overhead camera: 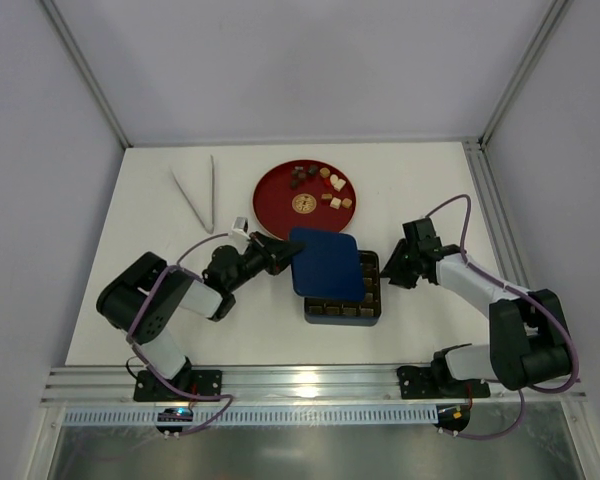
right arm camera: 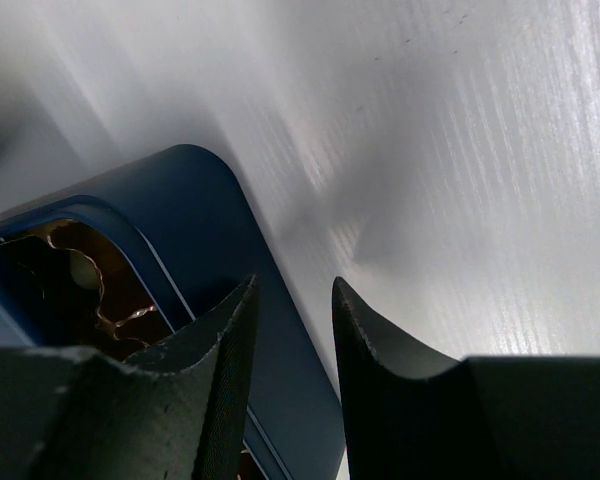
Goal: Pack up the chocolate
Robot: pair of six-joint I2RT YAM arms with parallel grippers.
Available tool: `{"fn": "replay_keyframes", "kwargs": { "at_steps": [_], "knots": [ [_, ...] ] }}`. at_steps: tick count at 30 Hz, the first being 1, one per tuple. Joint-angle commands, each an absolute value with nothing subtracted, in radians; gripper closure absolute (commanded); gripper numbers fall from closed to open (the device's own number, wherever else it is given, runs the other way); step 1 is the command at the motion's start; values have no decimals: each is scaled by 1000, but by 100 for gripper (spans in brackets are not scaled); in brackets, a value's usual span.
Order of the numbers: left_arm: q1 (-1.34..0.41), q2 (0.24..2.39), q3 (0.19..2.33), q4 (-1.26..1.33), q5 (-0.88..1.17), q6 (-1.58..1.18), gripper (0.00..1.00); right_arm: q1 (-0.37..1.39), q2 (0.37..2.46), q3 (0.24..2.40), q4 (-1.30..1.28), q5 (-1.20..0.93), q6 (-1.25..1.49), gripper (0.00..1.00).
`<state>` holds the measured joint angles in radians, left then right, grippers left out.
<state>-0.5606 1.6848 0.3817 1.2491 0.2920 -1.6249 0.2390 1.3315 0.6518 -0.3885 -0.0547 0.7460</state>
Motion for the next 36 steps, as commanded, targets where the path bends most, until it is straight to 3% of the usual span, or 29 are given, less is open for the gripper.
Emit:
{"fn": "replay_keyframes", "kwargs": {
  "at_steps": [1, 15, 31, 36],
  "knots": [
    [-560, 1678, 390, 1546, 324, -1623, 100, 264, 1347, 673, -334, -78, 762, 62],
    [-560, 1742, 382, 1548, 408, -1601, 98, 288, 1373, 684, -304, -87, 767, 62],
    [-558, 1842, 359, 1546, 442, -1605, 67, 308, 1361, 692, -314, -58, 752, 61],
    [-558, 1847, 354, 1546, 434, -1588, 65, 316, 1361, 696, -318, -49, 749, 61]
  ]
}}
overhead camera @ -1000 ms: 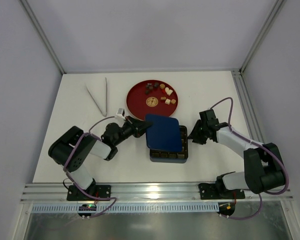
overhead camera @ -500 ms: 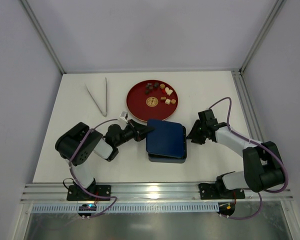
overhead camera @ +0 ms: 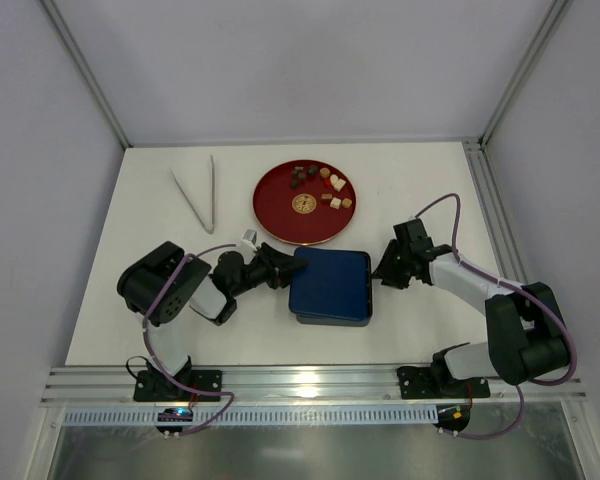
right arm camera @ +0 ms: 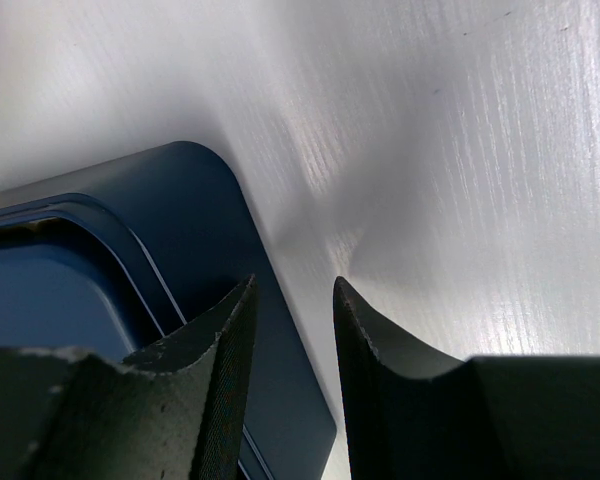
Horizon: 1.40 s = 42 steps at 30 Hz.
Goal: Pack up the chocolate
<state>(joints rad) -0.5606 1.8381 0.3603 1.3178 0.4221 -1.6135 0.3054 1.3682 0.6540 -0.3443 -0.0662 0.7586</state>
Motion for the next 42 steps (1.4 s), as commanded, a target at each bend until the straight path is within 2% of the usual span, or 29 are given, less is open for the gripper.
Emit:
{"fn": "replay_keyframes", "kwargs": {
  "at_steps": [1, 14, 20, 42],
  "knots": [
    [-558, 1844, 354, 1545, 434, -1586, 65, 318, 1361, 696, -319, -48, 749, 61],
    [-532, 1818, 337, 1540, 453, -1551, 53, 322, 1358, 696, -321, -38, 744, 61],
    [-503, 1775, 334, 1450, 479, -1517, 51, 322, 1353, 698, -324, -34, 738, 61],
    [-497, 1537, 446, 697, 479, -1213, 50, 330, 1355, 698, -318, -26, 739, 61]
  ]
}}
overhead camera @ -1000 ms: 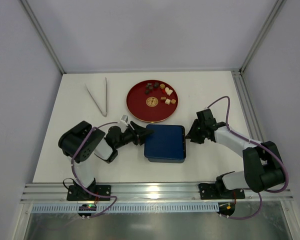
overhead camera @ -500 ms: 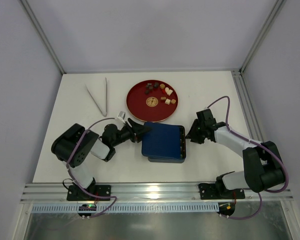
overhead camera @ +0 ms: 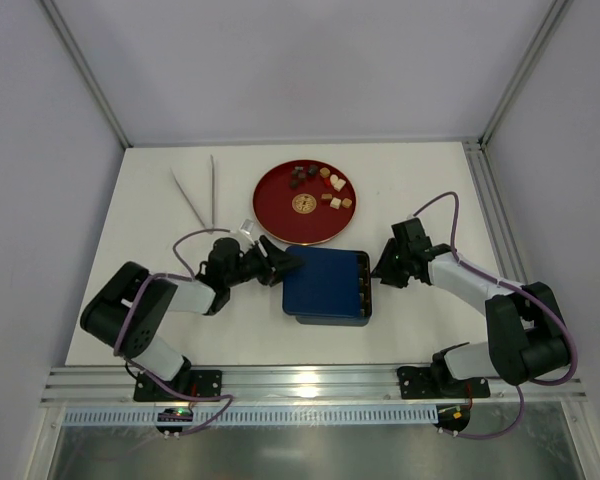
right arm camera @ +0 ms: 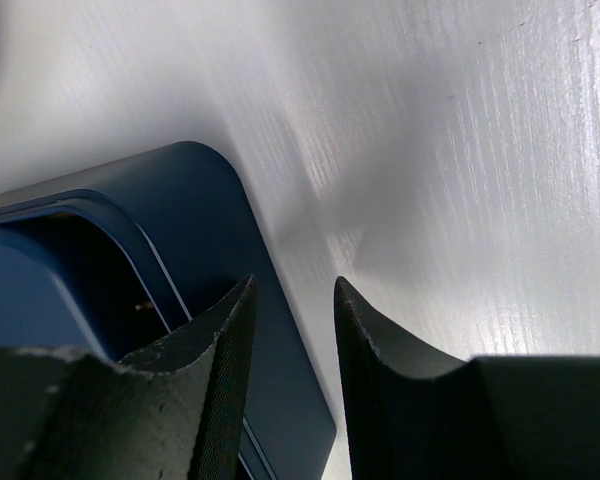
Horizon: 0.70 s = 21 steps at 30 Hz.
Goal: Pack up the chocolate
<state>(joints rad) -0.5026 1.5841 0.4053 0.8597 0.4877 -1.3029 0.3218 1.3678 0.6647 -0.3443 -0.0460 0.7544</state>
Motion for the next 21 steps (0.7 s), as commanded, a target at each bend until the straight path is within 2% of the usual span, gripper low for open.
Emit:
{"fn": "replay_keyframes", "kwargs": {
  "at_steps": [1, 11, 21],
  "knots": [
    [-499, 1526, 455, 669, 477, -1204, 51, 333, 1355, 698, -316, -26, 739, 61],
    [-499, 1523, 522, 424, 431, -1121, 52, 339, 1358, 690, -316, -28, 741, 61],
    [-499, 1479, 557, 321, 399, -1065, 47, 342, 1370, 692, -305, -31, 741, 61]
  ]
}}
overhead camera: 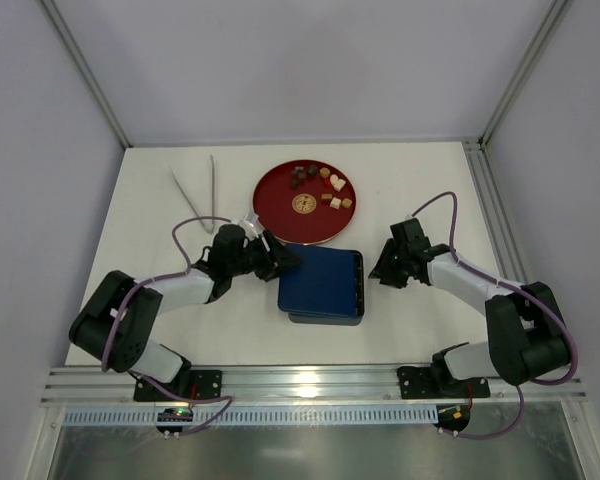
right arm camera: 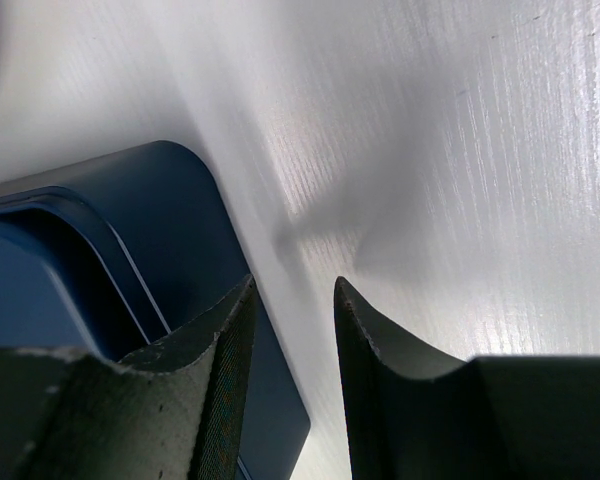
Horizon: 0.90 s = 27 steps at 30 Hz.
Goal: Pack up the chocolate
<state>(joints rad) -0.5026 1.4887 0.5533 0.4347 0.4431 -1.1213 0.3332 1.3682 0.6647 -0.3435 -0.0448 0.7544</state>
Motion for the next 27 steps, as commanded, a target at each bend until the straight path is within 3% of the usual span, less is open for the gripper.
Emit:
{"fn": "replay_keyframes", "kwargs": {
  "at_steps": [1, 27],
  "knots": [
    [-499, 1471, 561, 319, 399, -1060, 47, 342, 1371, 692, -304, -31, 741, 61],
    [-423, 1355, 612, 215, 465, -991, 47, 350, 1381, 680, -282, -38, 746, 61]
  ]
}}
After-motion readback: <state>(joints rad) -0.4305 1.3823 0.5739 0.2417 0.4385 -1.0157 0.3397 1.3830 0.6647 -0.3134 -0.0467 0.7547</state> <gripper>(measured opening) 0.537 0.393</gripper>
